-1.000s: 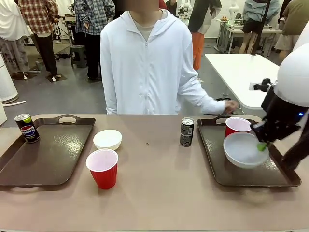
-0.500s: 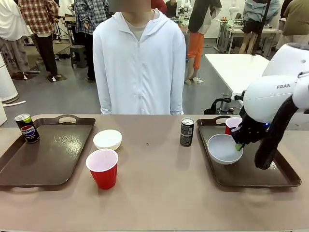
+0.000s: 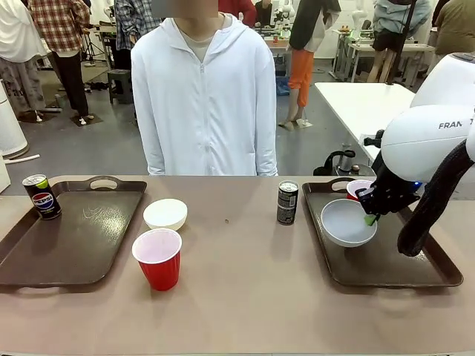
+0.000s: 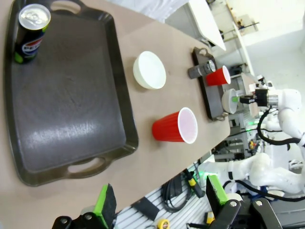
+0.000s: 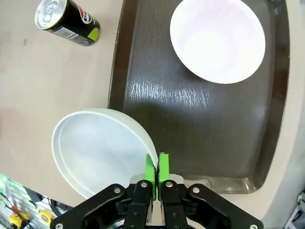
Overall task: Prepare tableware on both trays.
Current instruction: Pick up a Picnic Bowl from the table and place it on a Handle tray.
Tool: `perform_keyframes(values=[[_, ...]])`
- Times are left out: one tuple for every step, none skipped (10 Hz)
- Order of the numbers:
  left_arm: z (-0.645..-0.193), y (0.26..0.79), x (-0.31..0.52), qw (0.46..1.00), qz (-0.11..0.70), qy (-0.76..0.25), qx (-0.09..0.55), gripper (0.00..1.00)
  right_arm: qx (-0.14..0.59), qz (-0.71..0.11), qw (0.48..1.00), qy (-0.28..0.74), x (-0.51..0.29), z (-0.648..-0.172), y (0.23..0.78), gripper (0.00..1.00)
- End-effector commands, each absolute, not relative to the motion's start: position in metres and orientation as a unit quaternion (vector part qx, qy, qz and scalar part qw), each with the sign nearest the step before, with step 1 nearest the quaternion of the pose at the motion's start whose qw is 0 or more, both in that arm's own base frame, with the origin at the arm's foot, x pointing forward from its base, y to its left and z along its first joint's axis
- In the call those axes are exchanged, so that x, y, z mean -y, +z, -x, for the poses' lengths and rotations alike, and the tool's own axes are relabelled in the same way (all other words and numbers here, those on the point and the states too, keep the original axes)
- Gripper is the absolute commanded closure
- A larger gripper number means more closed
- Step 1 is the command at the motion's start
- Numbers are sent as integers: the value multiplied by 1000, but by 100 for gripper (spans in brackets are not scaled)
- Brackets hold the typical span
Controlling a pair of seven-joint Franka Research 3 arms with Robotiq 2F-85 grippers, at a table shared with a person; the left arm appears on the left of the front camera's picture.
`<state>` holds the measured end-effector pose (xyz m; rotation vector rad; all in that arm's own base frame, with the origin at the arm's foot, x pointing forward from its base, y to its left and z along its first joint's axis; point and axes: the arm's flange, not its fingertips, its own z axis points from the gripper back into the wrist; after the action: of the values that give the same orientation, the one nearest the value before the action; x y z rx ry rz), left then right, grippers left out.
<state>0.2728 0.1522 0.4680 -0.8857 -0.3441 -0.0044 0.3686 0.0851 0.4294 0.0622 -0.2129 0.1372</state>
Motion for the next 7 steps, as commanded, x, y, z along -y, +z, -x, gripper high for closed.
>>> perform_keyframes(values=[[-273, 469, -153, 886, 432, -2, 170, 0, 106, -31, 992, 68, -85, -369, 429, 96], [-273, 469, -153, 886, 432, -2, 170, 0, 101, -26, 992, 67, -73, -372, 420, 96], [-273, 469, -153, 886, 432, -2, 170, 0, 91, -19, 994, 56, -64, -372, 412, 96], [-273, 469, -153, 886, 432, -2, 170, 0, 80, -12, 996, 46, -56, -373, 404, 96], [-273, 469, -153, 886, 432, -2, 170, 0, 58, -4, 998, 36, -48, -376, 394, 96], [-273, 469, -153, 886, 432, -2, 170, 0, 42, 1, 999, 28, -44, -383, 384, 96], [-273, 469, -153, 886, 432, -2, 170, 0, 31, 1, 999, 29, -44, -386, 378, 96]])
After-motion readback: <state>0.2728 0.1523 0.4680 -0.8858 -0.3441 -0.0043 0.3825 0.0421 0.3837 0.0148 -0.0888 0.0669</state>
